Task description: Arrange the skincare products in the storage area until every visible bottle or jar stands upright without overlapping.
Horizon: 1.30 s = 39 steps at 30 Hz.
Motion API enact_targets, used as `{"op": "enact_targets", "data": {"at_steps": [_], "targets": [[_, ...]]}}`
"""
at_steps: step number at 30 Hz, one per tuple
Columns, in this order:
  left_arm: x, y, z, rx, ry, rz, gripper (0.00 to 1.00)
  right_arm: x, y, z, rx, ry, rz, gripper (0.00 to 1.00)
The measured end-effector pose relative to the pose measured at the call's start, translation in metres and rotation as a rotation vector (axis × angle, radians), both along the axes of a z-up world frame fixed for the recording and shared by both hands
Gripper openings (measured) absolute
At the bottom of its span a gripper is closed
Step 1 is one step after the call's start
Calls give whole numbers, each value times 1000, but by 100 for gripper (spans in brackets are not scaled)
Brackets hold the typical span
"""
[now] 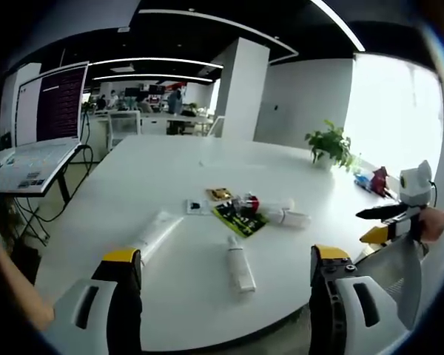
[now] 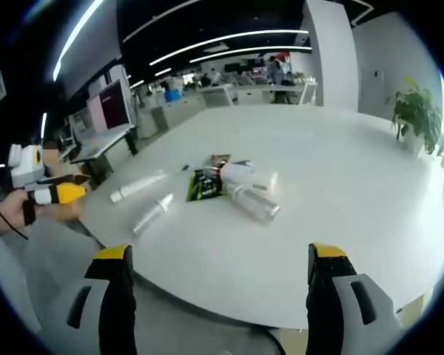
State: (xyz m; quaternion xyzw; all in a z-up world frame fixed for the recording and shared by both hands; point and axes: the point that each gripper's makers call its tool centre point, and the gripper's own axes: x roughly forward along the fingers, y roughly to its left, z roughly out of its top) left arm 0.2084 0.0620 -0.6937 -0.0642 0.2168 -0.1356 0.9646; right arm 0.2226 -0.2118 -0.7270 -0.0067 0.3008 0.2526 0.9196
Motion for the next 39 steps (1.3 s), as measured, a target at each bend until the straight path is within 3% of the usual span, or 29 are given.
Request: {"op": "enact_targets", "data": {"at_steps": [11, 15, 27, 30, 32, 33, 36, 39], "targets": [[0, 1, -1, -19, 8, 0, 86, -2, 1, -1, -14, 11, 8, 96], [-1, 0, 2, -58, 8, -8, 87, -2, 2, -1, -15, 12, 10, 96], [-1, -9, 6, -36, 21, -60, 89, -3, 1, 0, -22, 17, 6, 95], [-2, -4, 1, 1, 42, -79, 89, -4, 2, -1, -22, 25, 12, 95], [-4, -7, 1, -11, 58, -106, 86, -5, 4, -1, -20, 29, 18, 96], [-2, -6, 4, -38, 55, -118, 86, -5, 4, -1, -19, 31, 20, 96], [3, -4, 12, -14, 12, -115, 87, -5, 4, -1, -18, 33, 23, 96], [10, 0, 11, -19, 10, -104, 87, -5, 3, -2, -18, 36, 22, 96]]}}
